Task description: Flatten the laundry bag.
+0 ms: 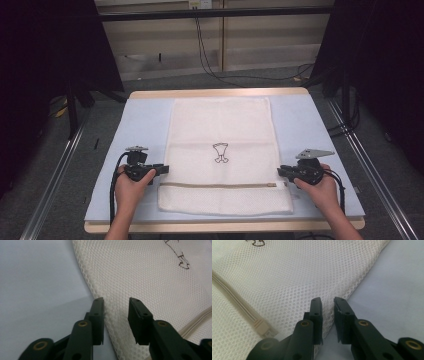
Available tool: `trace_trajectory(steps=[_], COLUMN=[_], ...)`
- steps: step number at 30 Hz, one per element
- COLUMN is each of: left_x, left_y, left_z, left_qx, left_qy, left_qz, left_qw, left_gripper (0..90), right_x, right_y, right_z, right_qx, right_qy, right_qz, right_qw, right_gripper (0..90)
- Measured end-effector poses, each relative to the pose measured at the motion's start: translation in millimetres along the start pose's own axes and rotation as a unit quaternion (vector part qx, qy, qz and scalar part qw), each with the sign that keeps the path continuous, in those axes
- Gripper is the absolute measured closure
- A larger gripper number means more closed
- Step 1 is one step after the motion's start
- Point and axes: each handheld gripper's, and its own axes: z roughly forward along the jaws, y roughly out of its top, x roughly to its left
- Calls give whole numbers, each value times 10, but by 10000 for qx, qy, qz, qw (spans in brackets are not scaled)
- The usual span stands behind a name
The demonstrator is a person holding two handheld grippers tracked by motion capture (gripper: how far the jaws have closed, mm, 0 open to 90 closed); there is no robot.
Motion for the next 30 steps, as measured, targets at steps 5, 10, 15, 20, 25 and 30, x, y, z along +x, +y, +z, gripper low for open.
trace_trajectory(steps=[5,10,15,20,25,30], left_x=[-25,-39,-18,4,19,55], left_y=[-3,41,5,-33,-43,-47], left_z=[13,-18,-97,-176,-162,-153], left_qx=[59,256,232,67,39,88], left_qy=[123,211,161,174,317,290], left_qz=[-136,-276,-355,-472,-385,-386], left_qw=[9998,9991,9990,9987,9987,9988], left_gripper=[832,871,874,873,872,872], right_x=[-6,-4,-1,49,74,93], right_y=[0,1,-2,-1,21,31], right_z=[7,4,-4,-5,19,47], right_qx=[-37,-104,-126,-151,-179,-141], right_qy=[32,42,131,241,251,224], right_qz=[73,131,160,144,62,20], right_qw=[10000,9999,9997,9995,9995,9996], right_gripper=[841,876,883,883,882,881])
